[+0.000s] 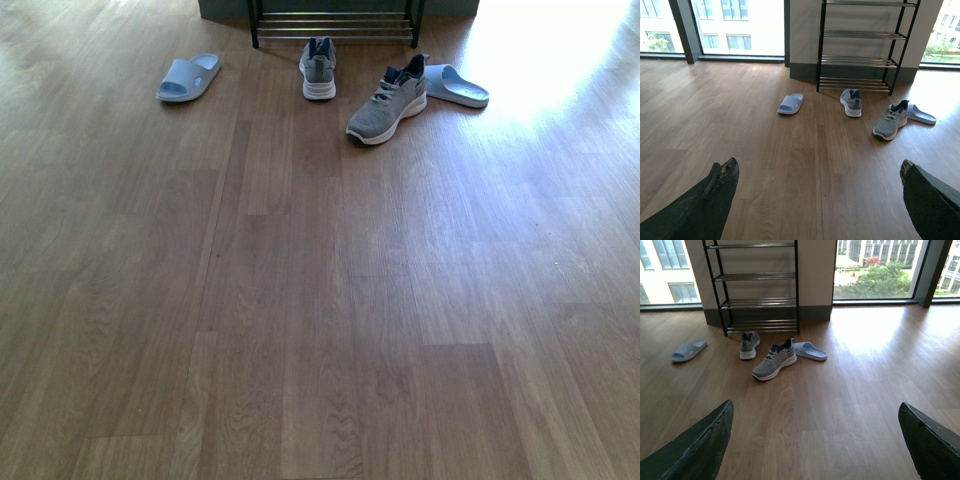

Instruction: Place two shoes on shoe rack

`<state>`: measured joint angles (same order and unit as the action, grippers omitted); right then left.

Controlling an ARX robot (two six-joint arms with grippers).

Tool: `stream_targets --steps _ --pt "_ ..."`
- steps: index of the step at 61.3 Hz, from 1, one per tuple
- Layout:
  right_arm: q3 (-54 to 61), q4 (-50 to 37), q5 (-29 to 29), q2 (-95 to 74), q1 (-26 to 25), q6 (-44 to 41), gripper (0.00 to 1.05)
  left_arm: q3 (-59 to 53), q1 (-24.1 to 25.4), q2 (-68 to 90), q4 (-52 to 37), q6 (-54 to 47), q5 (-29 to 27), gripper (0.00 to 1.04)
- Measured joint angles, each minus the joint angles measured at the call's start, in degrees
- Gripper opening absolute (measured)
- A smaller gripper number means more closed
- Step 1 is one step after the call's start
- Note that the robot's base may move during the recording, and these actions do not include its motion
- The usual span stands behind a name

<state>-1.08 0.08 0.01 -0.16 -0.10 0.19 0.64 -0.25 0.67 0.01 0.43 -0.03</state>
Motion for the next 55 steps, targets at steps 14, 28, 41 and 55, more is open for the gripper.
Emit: stream_targets --steps 14,28,41,55 --pt "0.0 0.0 0.0 0.0 0.0 0.0 0.96 0.0 0.0 0.0 0.0 0.0 0.0 0.95" --pt "0.0 0.0 0.0 0.0 0.0 0.0 0.96 0.0 0.0 0.0 0.0 0.0 0.0 0.95" --pt "0.0 0.0 0.0 0.0 0.0 0.0 0.96 0.0 0.0 0.0 0.0 0.0 0.0 0.95" --pt "0.0 0.0 0.0 0.0 0.0 0.0 0.96 0.0 0.0 0.0 0.0 0.0 0.0 0.95"
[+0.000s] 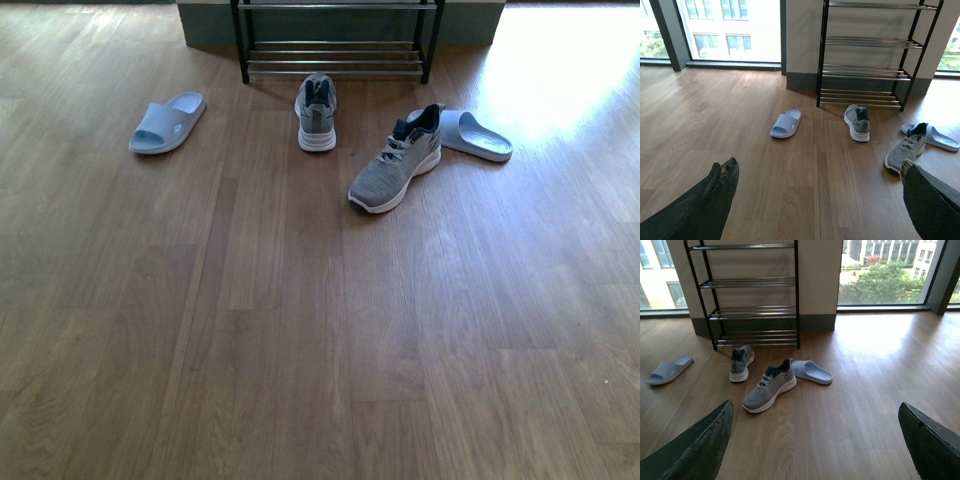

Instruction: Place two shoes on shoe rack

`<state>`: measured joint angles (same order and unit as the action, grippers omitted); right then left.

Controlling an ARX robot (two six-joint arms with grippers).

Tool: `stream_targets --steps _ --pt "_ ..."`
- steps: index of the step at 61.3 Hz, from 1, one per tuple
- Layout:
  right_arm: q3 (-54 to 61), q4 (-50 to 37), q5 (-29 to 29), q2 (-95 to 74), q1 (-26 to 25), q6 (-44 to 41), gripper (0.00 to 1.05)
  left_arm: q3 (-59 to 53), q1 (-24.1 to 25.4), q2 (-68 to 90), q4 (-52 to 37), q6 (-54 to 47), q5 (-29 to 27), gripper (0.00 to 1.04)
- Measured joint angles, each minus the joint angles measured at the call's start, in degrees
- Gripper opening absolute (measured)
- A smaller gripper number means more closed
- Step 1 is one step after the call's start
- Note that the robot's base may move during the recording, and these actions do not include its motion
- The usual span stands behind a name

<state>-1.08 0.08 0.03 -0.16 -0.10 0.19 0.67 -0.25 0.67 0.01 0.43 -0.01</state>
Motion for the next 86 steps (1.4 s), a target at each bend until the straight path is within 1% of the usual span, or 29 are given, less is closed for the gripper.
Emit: stream_targets --steps 86 --pt "0.0 0.0 0.0 0.0 0.0 0.0 0.96 0.0 0.0 0.0 0.0 0.0 0.0 0.95"
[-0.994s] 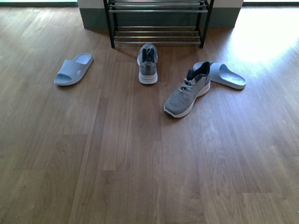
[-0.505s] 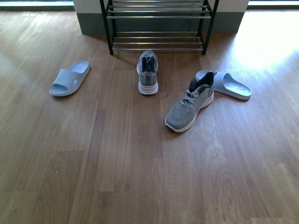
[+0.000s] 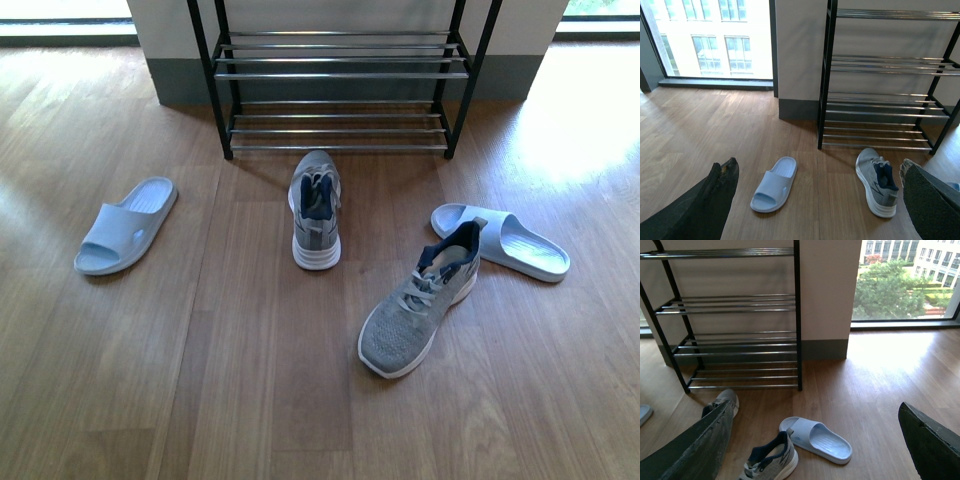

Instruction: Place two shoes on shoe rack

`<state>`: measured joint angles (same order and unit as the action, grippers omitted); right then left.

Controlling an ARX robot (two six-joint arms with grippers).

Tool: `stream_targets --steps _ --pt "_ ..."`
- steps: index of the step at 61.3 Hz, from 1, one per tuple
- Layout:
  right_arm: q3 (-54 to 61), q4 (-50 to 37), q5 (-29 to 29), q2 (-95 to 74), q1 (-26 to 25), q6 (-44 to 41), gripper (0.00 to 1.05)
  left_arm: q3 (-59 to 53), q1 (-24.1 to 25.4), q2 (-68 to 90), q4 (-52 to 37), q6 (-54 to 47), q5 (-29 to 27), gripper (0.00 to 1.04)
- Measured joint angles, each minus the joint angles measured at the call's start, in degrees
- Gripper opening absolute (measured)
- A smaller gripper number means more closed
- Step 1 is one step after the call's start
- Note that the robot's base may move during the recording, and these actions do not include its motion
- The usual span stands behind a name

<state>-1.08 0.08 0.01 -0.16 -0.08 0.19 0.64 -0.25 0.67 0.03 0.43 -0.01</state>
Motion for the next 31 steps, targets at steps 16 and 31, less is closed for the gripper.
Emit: stream_targets --steps 16,31 --pt "0.0 0.0 0.0 0.0 0.0 0.0 0.96 0.0 0.0 0.0 0.0 0.0 0.0 0.95" --pt "-0.2 -0.7 8.6 -2.4 -2.4 0.6 0.96 0.0 0.0 0.0 0.0 0.0 0.0 0.95"
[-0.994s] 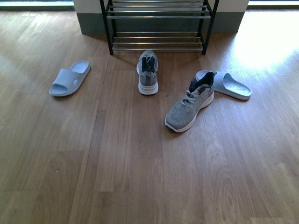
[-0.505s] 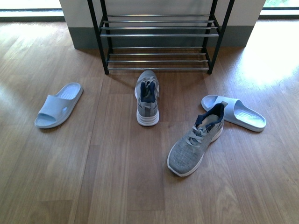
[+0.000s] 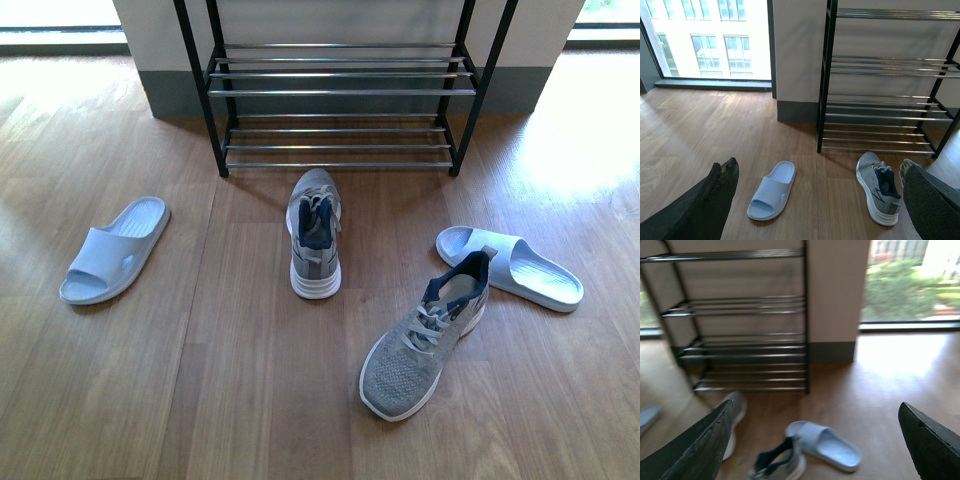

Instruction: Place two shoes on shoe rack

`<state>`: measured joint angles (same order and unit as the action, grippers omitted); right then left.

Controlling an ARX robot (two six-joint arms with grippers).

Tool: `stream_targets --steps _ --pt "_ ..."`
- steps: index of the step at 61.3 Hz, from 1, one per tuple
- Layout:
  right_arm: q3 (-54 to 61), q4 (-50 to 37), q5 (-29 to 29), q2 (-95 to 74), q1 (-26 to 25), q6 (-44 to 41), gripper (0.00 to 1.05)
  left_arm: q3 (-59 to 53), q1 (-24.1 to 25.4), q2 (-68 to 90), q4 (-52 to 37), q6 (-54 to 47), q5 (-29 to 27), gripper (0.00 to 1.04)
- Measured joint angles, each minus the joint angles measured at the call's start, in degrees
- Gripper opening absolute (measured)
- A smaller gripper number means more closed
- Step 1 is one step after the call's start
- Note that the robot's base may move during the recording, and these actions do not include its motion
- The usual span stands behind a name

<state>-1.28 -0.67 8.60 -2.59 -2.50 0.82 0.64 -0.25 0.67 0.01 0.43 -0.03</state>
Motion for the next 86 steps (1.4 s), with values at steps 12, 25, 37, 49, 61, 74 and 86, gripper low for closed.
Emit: stream_targets --steps 12,25,37,49,61,74,86 --pt "-9.4 -26.4 4.8 -40.0 3.2 -0.7 0.96 0.0 0.0 0.0 0.0 0.0 0.0 0.95" --pt "-26.8 -38.2 0.2 -81.0 10.0 -9.6 0.96 0.0 0.0 0.0 0.0 0.0 0.0 0.95" --pt "-41.7 -42.1 1.9 -111.0 11.4 -31.7 0.96 0.0 0.0 0.0 0.0 0.0 0.0 0.95" --pt "-54.8 -41.4 4.5 -135.9 10.2 -68.1 0.96 0.0 0.0 0.0 0.0 0.0 0.0 0.95" --pt "-65.8 -30.7 5.9 -151.2 5.5 -108.9 0.96 0.0 0.0 0.0 0.0 0.0 0.0 0.95" --pt "-73.4 -28.2 6.0 -156.4 5.0 -118.8 0.96 0.0 0.0 0.0 0.0 0.0 0.0 0.95" --pt "-77.3 -26.0 3.2 -159.3 6.0 -118.1 0.88 0.0 0.0 0.0 0.0 0.0 0.0 0.95"
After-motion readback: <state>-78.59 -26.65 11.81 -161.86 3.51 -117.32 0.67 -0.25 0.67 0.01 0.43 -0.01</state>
